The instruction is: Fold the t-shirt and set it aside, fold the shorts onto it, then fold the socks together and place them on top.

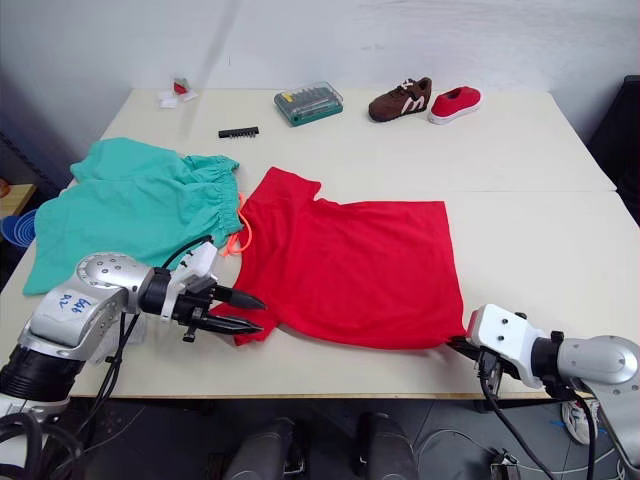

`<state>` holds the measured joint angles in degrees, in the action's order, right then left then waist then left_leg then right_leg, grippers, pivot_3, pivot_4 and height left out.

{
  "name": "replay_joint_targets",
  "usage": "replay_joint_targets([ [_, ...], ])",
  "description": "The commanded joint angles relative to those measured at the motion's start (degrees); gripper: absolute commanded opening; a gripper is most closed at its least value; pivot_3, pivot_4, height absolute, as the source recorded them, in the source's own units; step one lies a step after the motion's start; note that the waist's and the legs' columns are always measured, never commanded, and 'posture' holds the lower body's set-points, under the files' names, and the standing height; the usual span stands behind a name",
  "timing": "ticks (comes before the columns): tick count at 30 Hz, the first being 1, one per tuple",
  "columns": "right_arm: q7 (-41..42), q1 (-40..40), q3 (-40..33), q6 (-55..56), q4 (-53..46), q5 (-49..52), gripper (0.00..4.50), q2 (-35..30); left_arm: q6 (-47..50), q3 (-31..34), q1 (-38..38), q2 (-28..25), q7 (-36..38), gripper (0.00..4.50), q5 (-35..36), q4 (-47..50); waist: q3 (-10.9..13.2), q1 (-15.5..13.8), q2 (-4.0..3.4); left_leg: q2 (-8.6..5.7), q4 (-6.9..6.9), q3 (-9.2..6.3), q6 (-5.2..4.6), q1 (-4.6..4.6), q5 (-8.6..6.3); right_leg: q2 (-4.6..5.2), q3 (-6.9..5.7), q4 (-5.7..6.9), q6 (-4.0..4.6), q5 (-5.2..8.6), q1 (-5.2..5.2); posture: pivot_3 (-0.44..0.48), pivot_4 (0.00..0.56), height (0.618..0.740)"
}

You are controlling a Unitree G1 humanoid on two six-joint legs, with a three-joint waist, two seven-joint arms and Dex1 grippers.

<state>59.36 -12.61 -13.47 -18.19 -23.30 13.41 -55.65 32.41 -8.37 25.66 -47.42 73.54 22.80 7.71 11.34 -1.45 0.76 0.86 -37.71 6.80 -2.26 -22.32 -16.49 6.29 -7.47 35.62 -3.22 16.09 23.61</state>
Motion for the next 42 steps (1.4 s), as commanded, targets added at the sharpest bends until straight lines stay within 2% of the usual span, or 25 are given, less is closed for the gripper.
replay_joint_targets([
  [1,-0.24,0.33,-0.95,-0.54,-1.92,1.19,0.00,0.11,-3.01,-1.14,-1.17,0.13,-0.65,2.21,-2.14,0.79,0.00,-0.01,0.00,0.00,0.01,0.00,-0.01,0.00,0.00,0.00,0.00,0.00,0.00,0.00,0.00,0.000,0.150,0.740],
  [6,-0.24,0.30,-1.14,-0.95,-2.21,1.48,0.00,0.20,-5.23,-1.76,-1.33,-0.14,0.33,2.21,-3.06,0.29,0.00,-0.02,0.00,0.00,0.01,0.00,-0.03,0.00,-0.01,0.00,0.01,-0.01,0.01,0.01,0.01,0.000,0.150,0.740],
  [10,-0.46,0.18,-1.29,-1.22,-2.42,1.66,0.00,0.17,-10.96,-2.18,-1.64,-1.73,1.47,2.21,-6.29,-1.24,0.00,-0.02,0.00,0.00,0.01,0.00,-0.03,0.00,-0.02,0.01,0.01,-0.02,0.01,0.01,0.01,0.000,0.150,0.740],
  [16,-0.76,0.26,-1.34,-1.57,-2.65,2.20,0.00,0.32,-16.25,-4.03,-2.41,-1.28,2.40,2.21,-9.28,-2.12,0.00,-0.02,0.00,0.00,0.03,0.00,-0.06,-0.01,-0.04,0.02,0.01,-0.05,0.02,0.01,0.01,0.000,0.150,0.740],
  [24,-1.21,0.19,-1.42,-2.49,-3.41,2.72,0.00,0.19,-23.43,-6.97,-2.67,0.68,-0.98,2.21,-16.25,-5.92,0.00,-0.05,-0.01,0.00,0.04,-0.01,-0.32,-0.01,-0.19,0.02,-0.01,-0.06,0.01,0.01,0.01,0.000,0.150,0.740],
  [28,-1.41,-0.03,-1.44,-2.80,-3.73,2.94,0.00,0.16,-21.91,-6.39,-2.83,2.22,-0.93,1.37,-14.88,-7.03,-0.01,-0.05,-0.02,0.00,0.03,-0.01,-0.33,0.01,-0.19,0.03,0.00,-0.04,0.01,0.01,-0.01,0.000,0.150,0.740],
  [30,-1.45,-0.14,-1.41,-3.00,-3.91,2.96,0.00,0.17,-20.82,-6.44,-2.87,2.69,-0.62,0.75,-14.43,-7.06,-0.01,-0.04,-0.02,0.00,0.03,-0.01,-0.34,0.02,-0.19,0.03,0.00,-0.04,0.01,0.01,-0.01,0.000,0.150,0.740],
  [42,-1.80,-0.40,-1.35,-3.64,-4.53,3.05,0.00,0.45,-19.70,-7.10,-2.86,4.50,-0.38,0.75,-14.48,-7.09,-0.01,-0.11,-0.02,0.00,0.02,-0.01,-0.34,0.02,-0.19,0.03,-0.01,-0.04,0.00,0.00,-0.03,0.000,0.150,0.740],
])
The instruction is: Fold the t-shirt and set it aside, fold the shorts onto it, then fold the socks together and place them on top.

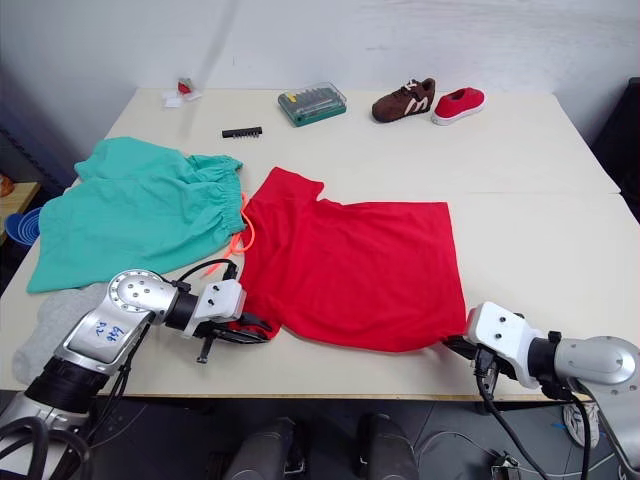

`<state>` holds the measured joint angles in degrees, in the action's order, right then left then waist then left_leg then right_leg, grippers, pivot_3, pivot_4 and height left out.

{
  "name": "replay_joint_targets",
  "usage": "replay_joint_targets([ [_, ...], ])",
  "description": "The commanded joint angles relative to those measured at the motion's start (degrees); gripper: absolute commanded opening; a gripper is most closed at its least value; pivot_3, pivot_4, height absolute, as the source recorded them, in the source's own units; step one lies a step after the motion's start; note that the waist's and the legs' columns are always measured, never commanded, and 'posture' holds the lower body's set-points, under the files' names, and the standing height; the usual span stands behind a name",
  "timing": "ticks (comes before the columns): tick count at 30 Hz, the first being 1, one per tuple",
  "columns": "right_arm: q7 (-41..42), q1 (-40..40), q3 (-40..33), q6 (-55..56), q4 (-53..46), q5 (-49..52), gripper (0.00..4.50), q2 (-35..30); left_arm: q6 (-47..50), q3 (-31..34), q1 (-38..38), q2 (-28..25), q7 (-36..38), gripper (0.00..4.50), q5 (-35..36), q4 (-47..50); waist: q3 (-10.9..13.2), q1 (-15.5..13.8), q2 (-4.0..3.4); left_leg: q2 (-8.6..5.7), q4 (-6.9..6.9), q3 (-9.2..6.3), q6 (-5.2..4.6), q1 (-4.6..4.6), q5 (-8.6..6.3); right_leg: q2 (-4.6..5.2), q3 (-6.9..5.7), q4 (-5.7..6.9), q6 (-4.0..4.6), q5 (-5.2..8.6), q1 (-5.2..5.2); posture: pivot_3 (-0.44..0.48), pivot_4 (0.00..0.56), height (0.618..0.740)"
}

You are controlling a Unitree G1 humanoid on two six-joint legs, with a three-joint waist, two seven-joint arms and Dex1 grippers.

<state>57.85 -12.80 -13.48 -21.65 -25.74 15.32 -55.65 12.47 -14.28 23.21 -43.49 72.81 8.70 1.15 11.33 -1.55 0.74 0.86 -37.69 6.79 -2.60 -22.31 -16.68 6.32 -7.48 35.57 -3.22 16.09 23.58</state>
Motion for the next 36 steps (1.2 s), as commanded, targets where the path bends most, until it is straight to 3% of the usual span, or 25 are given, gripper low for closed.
replay_joint_targets([
  [1,-0.33,-0.19,-1.34,-0.22,-2.14,1.18,0.00,0.47,0.29,-1.28,-0.42,0.71,0.34,0.75,-0.43,-0.47,0.00,-0.01,0.00,0.00,0.00,0.00,0.00,0.00,0.00,0.00,0.00,0.00,0.00,0.00,0.00,0.000,0.150,0.740],
  [13,-0.95,-0.26,-1.14,-0.78,-2.76,1.21,0.00,0.73,4.13,-1.87,1.02,2.07,-0.14,0.75,-0.77,0.93,0.00,-0.10,0.00,0.00,-0.01,0.00,0.00,0.00,0.00,0.00,0.00,0.00,-0.01,0.00,-0.01,0.000,0.150,0.740],
  [17,-1.04,-0.51,-1.06,-0.63,-2.79,1.01,0.00,0.85,18.75,0.01,2.12,2.97,0.53,0.75,6.19,3.57,0.00,-0.05,0.00,0.00,-0.02,0.00,0.00,0.00,0.01,0.00,0.00,0.01,-0.01,0.00,-0.01,0.000,0.150,0.740],
  [21,-1.08,-0.69,-0.88,-0.27,-2.72,0.83,0.00,0.88,30.41,2.82,4.97,3.51,-0.17,0.01,12.21,3.88,0.01,0.00,0.02,0.00,-0.04,-0.01,0.01,-0.04,0.02,-0.01,-0.02,0.03,-0.01,0.00,0.01,0.000,0.150,0.740],
  [28,-1.12,-0.82,-0.42,0.69,-2.46,0.39,0.00,0.97,41.36,6.18,8.43,2.28,-1.50,0.01,18.08,3.98,0.01,0.13,0.02,0.00,-0.04,-0.01,0.28,-0.03,0.17,-0.03,-0.03,0.05,-0.02,0.00,0.01,0.000,0.150,0.740],
  [36,4.46,-6.11,-3.23,0.00,-7.31,5.53,0.00,-0.13,23.35,1.47,0.95,-10.58,6.17,0.01,10.74,9.59,0.02,0.13,-0.01,0.00,0.18,0.02,0.44,0.02,0.19,-0.04,0.01,-0.02,0.06,0.05,0.07,0.000,0.150,0.740],
])
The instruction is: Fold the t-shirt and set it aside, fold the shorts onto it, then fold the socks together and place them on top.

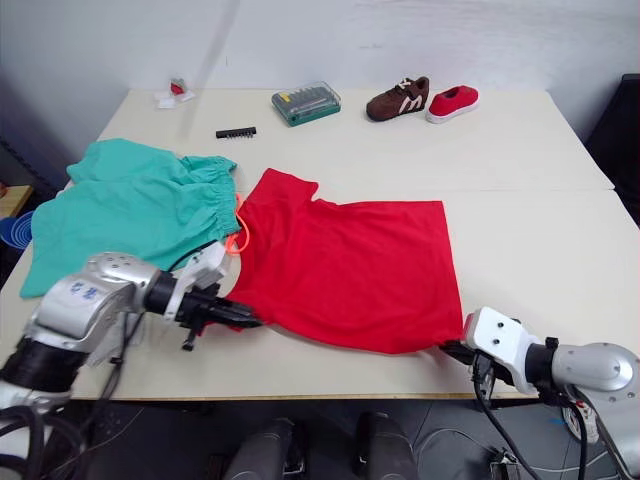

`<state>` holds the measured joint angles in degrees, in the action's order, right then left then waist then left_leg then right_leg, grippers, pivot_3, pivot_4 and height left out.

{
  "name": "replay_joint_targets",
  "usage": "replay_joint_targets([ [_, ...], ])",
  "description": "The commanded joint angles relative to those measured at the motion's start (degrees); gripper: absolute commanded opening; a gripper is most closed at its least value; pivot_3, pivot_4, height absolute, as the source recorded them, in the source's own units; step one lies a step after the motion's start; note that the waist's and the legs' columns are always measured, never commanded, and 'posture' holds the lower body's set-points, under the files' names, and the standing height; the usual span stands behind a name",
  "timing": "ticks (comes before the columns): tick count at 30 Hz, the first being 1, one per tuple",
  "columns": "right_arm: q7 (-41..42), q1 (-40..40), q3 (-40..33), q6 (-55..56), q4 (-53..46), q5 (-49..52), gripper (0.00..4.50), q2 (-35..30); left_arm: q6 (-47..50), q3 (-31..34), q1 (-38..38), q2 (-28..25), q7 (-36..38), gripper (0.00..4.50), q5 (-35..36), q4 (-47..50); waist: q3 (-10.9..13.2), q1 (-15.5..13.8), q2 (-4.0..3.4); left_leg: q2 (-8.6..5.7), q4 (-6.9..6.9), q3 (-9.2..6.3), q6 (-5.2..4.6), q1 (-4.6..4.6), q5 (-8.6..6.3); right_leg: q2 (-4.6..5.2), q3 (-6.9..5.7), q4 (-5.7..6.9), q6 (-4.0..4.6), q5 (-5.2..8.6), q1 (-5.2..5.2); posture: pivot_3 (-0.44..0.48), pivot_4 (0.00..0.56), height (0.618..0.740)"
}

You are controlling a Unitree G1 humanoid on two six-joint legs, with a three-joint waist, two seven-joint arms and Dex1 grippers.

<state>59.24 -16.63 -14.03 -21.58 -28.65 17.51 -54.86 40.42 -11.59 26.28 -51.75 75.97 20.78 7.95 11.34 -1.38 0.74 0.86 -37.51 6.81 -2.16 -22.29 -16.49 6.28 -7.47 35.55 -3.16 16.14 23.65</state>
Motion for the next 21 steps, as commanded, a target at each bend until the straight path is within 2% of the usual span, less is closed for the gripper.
replay_joint_targets([
  [1,3.74,-3.11,-3.02,-0.38,-5.31,4.21,0.00,-1.01,-4.62,-1.07,-2.89,-2.82,3.36,0.01,-0.81,3.41,0.01,-0.08,0.00,0.00,0.04,0.00,0.00,0.01,0.00,0.00,0.00,-0.01,0.01,0.00,0.00,0.000,0.150,0.740],
  [7,3.40,-3.85,-2.70,-1.07,-6.32,4.67,0.00,-0.71,-4.94,-0.15,-5.87,-1.93,1.14,0.01,-0.21,4.56,0.01,-0.18,0.00,-0.01,-0.05,-0.08,-0.12,0.00,-0.32,0.07,0.00,-0.05,0.00,-0.01,-0.06,0.000,0.150,0.740],
  [13,4.74,-5.69,-2.65,-0.90,-6.66,4.56,0.00,-1.39,-9.76,-0.45,-9.94,-3.59,4.00,0.01,-0.92,3.27,0.01,0.03,0.00,0.00,0.15,-0.08,-0.20,-0.01,-0.12,0.05,-0.04,-0.03,0.07,0.09,0.04,0.000,0.150,0.740],
  [16,-3.21,4.55,-1.35,0.34,0.14,-0.85,0.00,0.15,-12.58,-0.61,-1.36,1.82,1.15,0.01,-3.16,-6.77,0.02,-0.09,0.00,-0.01,0.04,-0.08,-0.07,0.03,-0.05,0.05,-0.07,-0.02,0.06,0.07,-0.02,0.000,0.150,0.740],
  [18,-8.84,14.67,-1.77,0.63,4.80,-2.18,0.00,1.94,-16.68,2.16,9.25,8.41,-5.51,0.01,-4.73,-16.39,0.07,-0.35,0.06,-0.02,-0.14,-0.08,-0.16,-0.12,-0.12,0.05,-0.09,-0.17,0.12,-0.12,-0.02,0.000,0.150,0.740],
  [20,-16.66,27.37,-3.28,2.78,10.76,-5.65,0.00,2.67,-26.00,9.01,25.11,16.23,-20.67,0.01,-6.12,-29.45,0.18,-0.88,0.05,-0.02,-0.18,-0.11,-0.22,-0.28,0.12,0.07,-0.12,-0.30,0.13,-0.28,-0.02,0.000,0.150,0.740],
  [21,-21.05,33.30,-4.06,5.17,13.91,-8.23,0.00,2.58,-33.67,12.59,32.79,18.68,-29.12,0.01,-7.18,-35.30,0.27,-0.98,0.11,-0.02,-0.26,-0.13,-0.30,-0.44,0.26,0.09,-0.15,-0.37,-0.03,-0.54,0.04,0.000,0.150,0.740],
])
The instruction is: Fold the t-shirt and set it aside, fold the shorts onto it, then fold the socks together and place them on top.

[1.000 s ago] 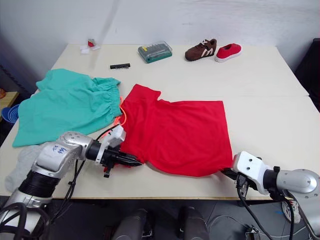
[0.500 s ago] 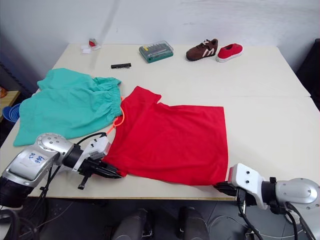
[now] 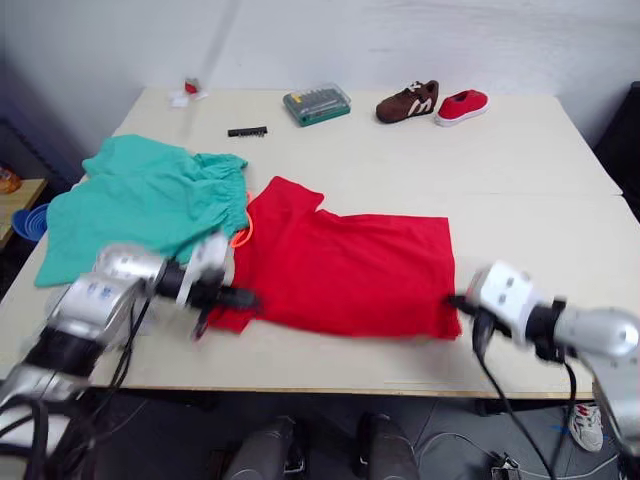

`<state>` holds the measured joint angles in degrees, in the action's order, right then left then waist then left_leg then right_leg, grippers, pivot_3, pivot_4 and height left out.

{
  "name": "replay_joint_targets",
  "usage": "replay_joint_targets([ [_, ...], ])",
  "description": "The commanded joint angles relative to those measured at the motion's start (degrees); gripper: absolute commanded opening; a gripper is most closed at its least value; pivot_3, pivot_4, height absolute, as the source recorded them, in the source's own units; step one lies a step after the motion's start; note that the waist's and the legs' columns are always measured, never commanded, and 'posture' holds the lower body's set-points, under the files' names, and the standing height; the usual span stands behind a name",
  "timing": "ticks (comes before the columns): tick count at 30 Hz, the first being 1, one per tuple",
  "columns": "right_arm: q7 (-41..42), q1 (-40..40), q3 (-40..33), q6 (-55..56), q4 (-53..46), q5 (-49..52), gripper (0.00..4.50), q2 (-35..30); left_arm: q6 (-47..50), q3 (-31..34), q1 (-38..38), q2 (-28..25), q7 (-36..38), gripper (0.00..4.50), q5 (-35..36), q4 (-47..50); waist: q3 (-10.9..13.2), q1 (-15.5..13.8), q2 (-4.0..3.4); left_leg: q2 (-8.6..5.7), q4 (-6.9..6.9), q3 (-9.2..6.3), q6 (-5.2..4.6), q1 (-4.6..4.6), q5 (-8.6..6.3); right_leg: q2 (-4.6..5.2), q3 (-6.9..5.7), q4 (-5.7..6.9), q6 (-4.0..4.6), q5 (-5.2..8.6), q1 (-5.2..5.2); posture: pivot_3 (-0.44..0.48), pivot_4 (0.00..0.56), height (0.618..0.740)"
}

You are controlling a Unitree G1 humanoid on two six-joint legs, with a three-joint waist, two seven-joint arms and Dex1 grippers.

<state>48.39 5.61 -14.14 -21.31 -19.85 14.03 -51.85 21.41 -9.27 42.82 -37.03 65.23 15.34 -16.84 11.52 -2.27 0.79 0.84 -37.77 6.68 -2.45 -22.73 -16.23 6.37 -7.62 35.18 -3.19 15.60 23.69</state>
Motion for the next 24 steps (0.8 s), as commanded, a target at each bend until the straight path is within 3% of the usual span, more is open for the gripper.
replay_joint_targets([
  [1,-14.05,16.42,-4.86,8.20,8.09,-7.43,0.00,-1.18,-20.74,12.88,22.27,4.86,-23.73,0.01,-2.69,-14.31,0.12,-0.09,0.10,0.00,-0.14,0.00,-0.06,-0.53,0.07,0.00,-0.02,0.01,-0.03,-0.17,0.41,0.000,0.150,0.740],
  [4,-19.20,27.11,-7.21,19.30,13.88,-12.61,0.00,-5.85,-31.19,15.44,32.12,3.67,-25.41,0.01,-3.71,-19.70,0.13,0.74,0.02,-0.15,-0.30,0.40,-0.09,-2.01,0.72,0.10,0.06,0.52,-0.23,-0.67,1.99,0.000,0.150,0.740],
  [5,-17.97,27.75,-8.01,20.58,14.14,-11.72,0.00,-6.63,-31.24,15.61,33.11,3.27,-23.80,0.01,-3.15,-20.06,0.05,0.80,-0.12,-0.25,-0.11,0.54,-0.06,-2.08,0.69,0.08,0.00,0.55,-0.25,-0.67,2.18,0.000,0.150,0.740],
  [7,-13.22,25.81,-9.42,20.10,12.64,-7.46,0.00,-7.20,-28.83,15.29,32.49,2.48,-19.10,0.01,-1.43,-18.19,-0.17,0.90,-0.17,-0.33,0.61,0.87,-0.10,-1.17,0.49,-0.01,-0.73,0.53,-0.23,-0.66,1.88,0.000,0.150,0.740],
  [10,-3.91,15.72,-12.21,16.27,6.16,-0.34,0.00,-7.51,-20.35,11.06,21.56,-0.85,-7.39,0.01,2.18,-4.67,-0.28,1.08,-0.23,-0.10,0.86,1.23,-0.44,-0.06,0.12,-0.18,-1.72,0.22,-0.56,-0.40,0.75,0.000,0.150,0.740],
  [13,2.12,5.20,-13.47,14.61,0.53,2.94,0.00,-7.31,-14.01,6.97,6.59,-6.88,1.04,0.01,3.40,9.31,-0.12,1.20,-0.26,-0.11,0.44,1.31,-0.30,-0.49,-0.55,-0.11,-1.53,0.27,-0.49,0.38,0.95,0.000,0.150,0.740],
  [18,9.86,-10.20,-11.41,10.77,-6.13,5.06,0.00,-6.91,-8.00,4.09,-9.23,-11.10,3.37,0.01,2.30,21.45,0.30,0.81,-0.15,0.00,-0.54,1.34,-0.64,-0.55,-0.53,0.01,-1.13,0.34,-0.66,0.04,0.64,0.000,0.150,0.740],
  [21,11.50,-15.88,-10.27,9.86,-8.27,5.42,0.00,-5.57,-7.29,2.07,-16.37,-12.17,4.36,0.01,1.47,26.35,0.20,0.80,-0.38,0.00,-0.41,1.09,-0.80,-0.06,-0.78,0.31,-0.89,-0.56,-0.61,-0.34,-0.11,0.000,0.150,0.740],
  [24,13.64,-19.95,-10.75,10.20,-8.84,5.20,0.00,-5.60,-5.02,1.84,-20.16,-13.27,4.68,0.01,1.66,29.28,0.18,0.96,-0.40,0.35,0.06,0.98,-0.92,0.25,-0.76,0.05,-0.29,-1.24,0.14,-0.50,-0.85,0.000,0.150,0.740],
])
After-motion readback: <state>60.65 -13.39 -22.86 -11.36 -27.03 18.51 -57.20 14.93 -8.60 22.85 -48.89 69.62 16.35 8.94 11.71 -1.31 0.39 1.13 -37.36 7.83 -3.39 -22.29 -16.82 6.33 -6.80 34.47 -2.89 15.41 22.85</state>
